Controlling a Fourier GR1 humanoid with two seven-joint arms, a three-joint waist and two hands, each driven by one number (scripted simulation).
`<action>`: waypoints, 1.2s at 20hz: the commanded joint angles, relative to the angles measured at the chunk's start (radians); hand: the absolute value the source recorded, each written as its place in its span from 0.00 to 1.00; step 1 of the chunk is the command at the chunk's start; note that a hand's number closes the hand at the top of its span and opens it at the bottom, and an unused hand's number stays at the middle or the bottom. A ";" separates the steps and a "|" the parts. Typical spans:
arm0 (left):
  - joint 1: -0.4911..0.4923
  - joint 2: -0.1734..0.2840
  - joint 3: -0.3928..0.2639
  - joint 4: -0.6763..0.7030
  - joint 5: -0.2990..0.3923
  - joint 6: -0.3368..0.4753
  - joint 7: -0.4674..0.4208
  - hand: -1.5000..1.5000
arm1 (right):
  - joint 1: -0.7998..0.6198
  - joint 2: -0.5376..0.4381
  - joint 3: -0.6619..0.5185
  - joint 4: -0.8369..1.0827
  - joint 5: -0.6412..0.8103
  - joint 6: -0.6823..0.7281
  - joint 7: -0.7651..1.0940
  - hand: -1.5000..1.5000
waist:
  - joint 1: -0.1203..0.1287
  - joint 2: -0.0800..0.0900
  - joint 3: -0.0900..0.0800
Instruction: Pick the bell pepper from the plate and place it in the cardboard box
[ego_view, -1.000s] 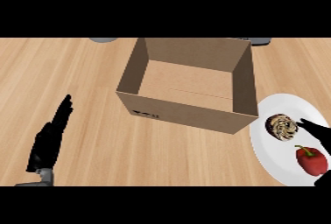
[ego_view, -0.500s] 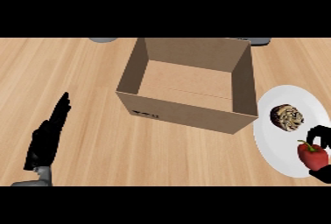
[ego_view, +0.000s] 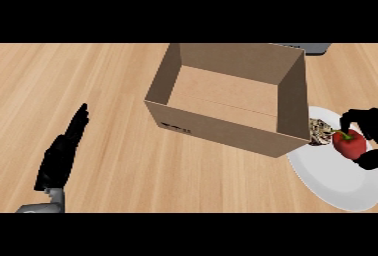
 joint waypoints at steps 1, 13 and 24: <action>-0.050 -0.004 -0.027 -0.007 -0.006 -0.018 0.011 0.50 | -0.208 -0.062 0.045 0.137 -0.025 0.085 -0.149 1.00 | 0.066 0.019 0.003; -0.045 -0.021 -0.009 0.027 -0.017 0.014 0.023 0.50 | -0.623 -0.070 -0.087 0.575 -0.238 0.233 -0.552 1.00 | -0.004 0.001 0.001; -0.010 -0.001 0.015 0.005 -0.011 0.005 0.022 0.50 | -0.837 0.035 -0.046 0.636 -0.401 0.429 -0.521 1.00 | -0.038 -0.013 -0.001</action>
